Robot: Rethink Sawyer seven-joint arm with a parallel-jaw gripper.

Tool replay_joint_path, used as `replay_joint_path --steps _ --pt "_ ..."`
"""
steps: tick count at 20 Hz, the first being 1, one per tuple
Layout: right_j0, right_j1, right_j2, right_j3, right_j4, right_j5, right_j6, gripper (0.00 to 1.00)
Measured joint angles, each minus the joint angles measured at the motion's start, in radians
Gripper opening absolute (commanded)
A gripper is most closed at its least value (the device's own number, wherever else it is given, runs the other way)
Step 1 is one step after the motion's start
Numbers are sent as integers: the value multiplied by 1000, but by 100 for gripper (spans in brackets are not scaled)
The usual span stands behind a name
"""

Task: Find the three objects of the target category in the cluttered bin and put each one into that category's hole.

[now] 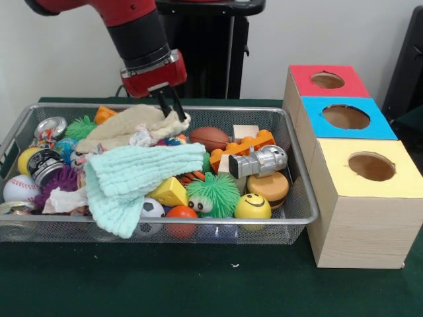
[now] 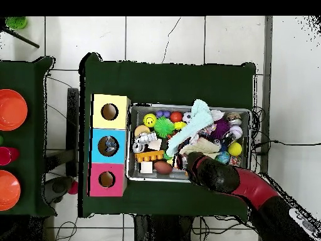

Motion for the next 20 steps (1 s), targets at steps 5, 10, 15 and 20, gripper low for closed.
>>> replay_joint_path --steps 5,10,15,20 --pt "26 -19 15 28 36 0 0 0" --pt "38 -39 33 69 73 -1 0 0" --pt "56 -61 34 104 94 -9 0 0" --pt "79 -80 36 132 105 -13 0 0"
